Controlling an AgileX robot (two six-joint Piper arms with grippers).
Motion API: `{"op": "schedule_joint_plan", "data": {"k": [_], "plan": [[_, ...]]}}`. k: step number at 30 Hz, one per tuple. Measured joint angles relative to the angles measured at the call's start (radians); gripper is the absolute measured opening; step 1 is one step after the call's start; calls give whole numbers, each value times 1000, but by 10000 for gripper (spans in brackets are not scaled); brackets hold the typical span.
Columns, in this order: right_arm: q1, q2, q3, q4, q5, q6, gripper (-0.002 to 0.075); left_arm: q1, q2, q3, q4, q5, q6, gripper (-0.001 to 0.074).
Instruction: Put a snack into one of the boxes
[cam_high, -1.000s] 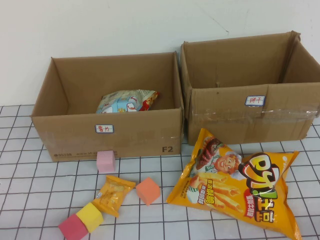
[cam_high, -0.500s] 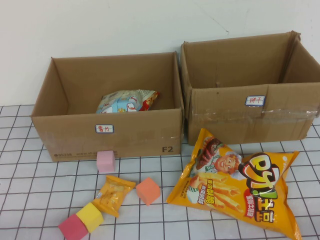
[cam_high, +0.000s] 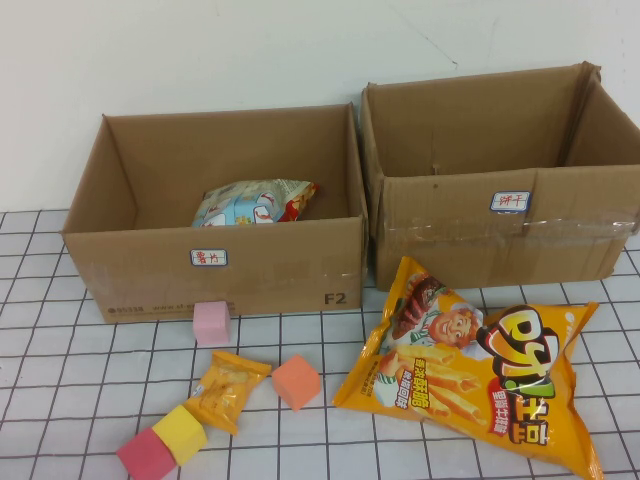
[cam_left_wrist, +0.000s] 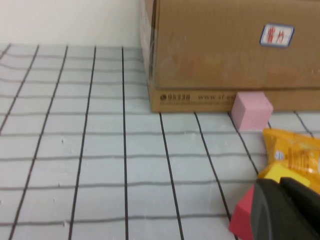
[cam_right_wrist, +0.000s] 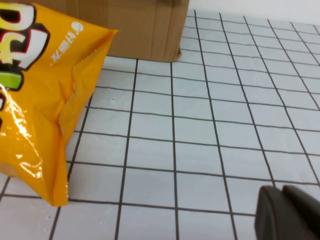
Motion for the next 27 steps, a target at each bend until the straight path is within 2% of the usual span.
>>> {"op": "schedule_joint_plan", "data": {"k": [5,8,16,19,27], "plan": [[0,0,4,0,-38,0,-1,0,0,0,0,-71,0,-1],[0,0,6,-2,-146,0,-1,0,0,0,0,-176,0,-1],[0,0,6,-2,-715,0,-1,0,0,0,0,-569,2,-1],[0,0,6,-2,-871,-3,-1,0,0,0,0,-686,2,-1],[0,0,6,36,-920,-34,-1,0,0,0,-4,-815,-3,-1]]}}
